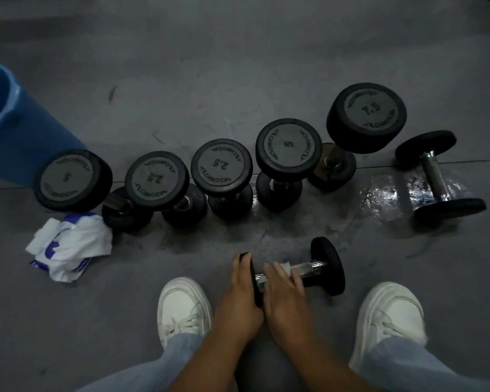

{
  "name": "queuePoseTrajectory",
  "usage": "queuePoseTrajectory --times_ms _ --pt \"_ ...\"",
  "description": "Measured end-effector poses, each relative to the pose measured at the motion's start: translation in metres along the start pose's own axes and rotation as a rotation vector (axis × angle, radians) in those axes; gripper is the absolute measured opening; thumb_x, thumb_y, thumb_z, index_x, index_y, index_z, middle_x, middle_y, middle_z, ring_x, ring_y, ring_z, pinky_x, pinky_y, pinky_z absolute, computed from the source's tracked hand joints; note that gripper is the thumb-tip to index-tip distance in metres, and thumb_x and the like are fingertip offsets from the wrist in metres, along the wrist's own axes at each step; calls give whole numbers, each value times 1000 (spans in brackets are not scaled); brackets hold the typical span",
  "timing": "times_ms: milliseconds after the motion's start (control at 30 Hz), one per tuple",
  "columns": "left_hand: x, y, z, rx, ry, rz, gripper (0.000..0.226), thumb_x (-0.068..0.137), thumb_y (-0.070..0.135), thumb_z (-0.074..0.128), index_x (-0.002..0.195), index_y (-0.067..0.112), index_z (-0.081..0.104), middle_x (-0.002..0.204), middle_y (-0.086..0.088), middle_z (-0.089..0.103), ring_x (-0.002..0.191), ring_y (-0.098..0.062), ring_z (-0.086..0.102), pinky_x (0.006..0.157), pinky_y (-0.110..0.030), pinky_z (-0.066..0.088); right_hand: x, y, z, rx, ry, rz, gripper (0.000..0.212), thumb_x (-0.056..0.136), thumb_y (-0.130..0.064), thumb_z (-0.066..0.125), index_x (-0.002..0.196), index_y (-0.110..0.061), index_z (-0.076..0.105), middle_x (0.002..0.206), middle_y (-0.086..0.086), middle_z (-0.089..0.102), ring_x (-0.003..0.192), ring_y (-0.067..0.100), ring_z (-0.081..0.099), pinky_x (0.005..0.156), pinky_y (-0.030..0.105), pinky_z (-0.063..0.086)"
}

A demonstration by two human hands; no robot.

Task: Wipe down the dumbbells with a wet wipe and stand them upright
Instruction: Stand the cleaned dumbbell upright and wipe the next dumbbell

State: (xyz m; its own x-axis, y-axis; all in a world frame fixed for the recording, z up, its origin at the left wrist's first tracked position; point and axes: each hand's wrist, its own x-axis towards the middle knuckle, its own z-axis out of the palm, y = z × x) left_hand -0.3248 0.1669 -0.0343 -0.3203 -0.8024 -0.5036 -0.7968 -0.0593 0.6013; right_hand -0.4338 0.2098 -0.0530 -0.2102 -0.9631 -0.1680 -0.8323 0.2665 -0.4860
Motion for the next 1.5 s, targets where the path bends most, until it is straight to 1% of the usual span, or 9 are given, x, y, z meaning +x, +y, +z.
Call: queuePoseTrajectory --times_ms 133,300,433,600,967,1067,1233,1367,1500 --pt "11 -2 2 -71 -22 0 101 75 15 71 153 32 9 164 5 8 135 -16 44 103 -29 44 31 9 -21 273 -110 148 32 89 -27 44 115 -20 60 108 0 65 99 21 62 89 33 48" --pt "13 1 0 -116 -30 -5 96 73 8 74 150 23 18 153 4 24 130 -14 46 91 -10 37 36 13 -18 -71 -95 169 16 86 -32 57 81 -27 71 91 -5 70 96 19 63 99 38 35" --pt "15 4 -5 -129 -62 -4 98 75 16 77 151 18 16 153 1 27 128 -7 41 100 -14 34 17 1 -9 -69 -38 -25 31 77 -29 41 89 -32 70 95 -18 71 105 9 65 102 41 25" --pt "21 4 -13 -128 -147 -55 110 68 21 78 153 25 8 159 -6 21 137 -19 40 111 -39 40 16 2 -7 -139 -122 17 32 76 -25 57 106 -32 66 112 -15 68 122 15 55 106 50 18" --pt "26 11 -21 -181 -190 -70 111 71 3 78 154 24 7 155 -3 25 133 -16 41 111 -30 38 -19 3 -2 -256 -112 -131 56 69 -17 54 124 -24 60 145 -7 46 137 26 40 106 54 20" --pt "33 14 -23 -200 -204 -100 110 74 4 76 155 22 4 152 -6 29 129 -17 45 109 -33 42 14 2 -5 -296 -90 -75 55 66 -20 76 120 -22 65 136 -5 55 136 30 42 107 56 18" --pt "28 17 -27 -201 -246 -101 110 75 0 75 155 22 2 149 -2 28 127 -16 44 106 -29 42 -17 -1 -7 -265 -180 -90 63 62 -17 76 123 -24 64 147 -4 44 138 29 39 106 56 20" --pt "33 20 -28 -217 -240 -120 108 76 -5 71 155 22 2 149 -4 32 126 -15 45 106 -29 42 29 -2 -10 -310 -140 -42 49 68 -25 76 117 -22 68 128 -4 61 134 31 44 110 58 21" --pt "26 18 -28 -203 -247 -101 111 74 -2 76 154 23 3 154 -5 23 129 -16 42 103 -24 42 -7 1 -9 -258 -199 -90 69 66 -18 73 132 -23 58 144 -4 48 136 30 41 107 56 21"
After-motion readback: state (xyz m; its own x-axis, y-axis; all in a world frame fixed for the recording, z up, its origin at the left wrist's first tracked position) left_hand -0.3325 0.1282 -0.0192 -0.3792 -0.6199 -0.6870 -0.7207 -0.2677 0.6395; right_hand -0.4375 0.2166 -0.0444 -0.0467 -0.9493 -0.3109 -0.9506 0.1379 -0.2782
